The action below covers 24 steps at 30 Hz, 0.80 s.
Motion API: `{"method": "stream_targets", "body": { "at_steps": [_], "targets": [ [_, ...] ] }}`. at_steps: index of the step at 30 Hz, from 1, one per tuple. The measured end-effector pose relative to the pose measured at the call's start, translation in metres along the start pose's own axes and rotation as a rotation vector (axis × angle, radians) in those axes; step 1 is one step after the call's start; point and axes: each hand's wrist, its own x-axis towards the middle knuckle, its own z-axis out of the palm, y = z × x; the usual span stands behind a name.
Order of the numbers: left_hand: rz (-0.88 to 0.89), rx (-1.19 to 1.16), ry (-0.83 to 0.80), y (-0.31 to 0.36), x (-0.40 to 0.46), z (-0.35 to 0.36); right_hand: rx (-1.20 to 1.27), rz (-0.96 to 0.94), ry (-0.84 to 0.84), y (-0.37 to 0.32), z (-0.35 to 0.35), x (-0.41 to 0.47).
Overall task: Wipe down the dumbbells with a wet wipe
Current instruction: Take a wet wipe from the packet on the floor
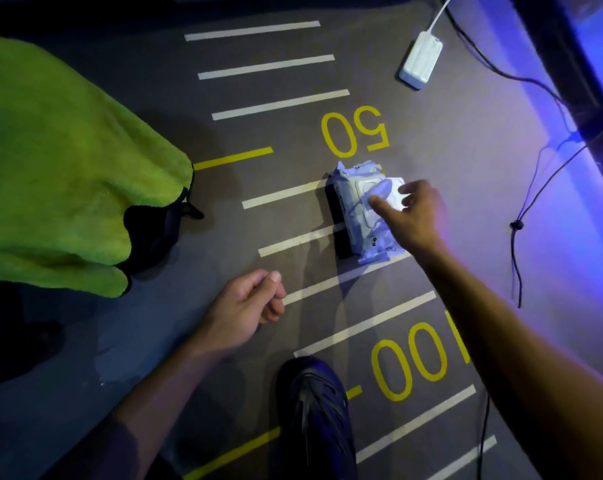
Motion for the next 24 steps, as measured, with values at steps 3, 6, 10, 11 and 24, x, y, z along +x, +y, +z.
{"method": "stream_targets", "body": {
  "at_steps": [3,6,10,11,24],
  "targets": [
    [-0.012,0.018,0.019,-0.005,-0.014,0.005,-0.017,-0.026,0.081,-0.010,0.003,0.005],
    [-0.006,0.041,0.001,-0.006,-0.028,0.004,0.056,-0.003,0.128,-0.015,0.000,0.006],
    [-0.014,0.043,0.014,-0.006,-0.040,0.003,0.206,0.044,0.173,-0.011,-0.004,-0.009],
    [-0.011,0.043,0.014,-0.006,-0.042,0.003,0.264,0.061,0.183,-0.009,-0.005,-0.012],
    [0.035,0.054,-0.008,-0.016,-0.077,0.012,0.415,-0.028,0.267,-0.015,-0.034,-0.016]
  ]
}}
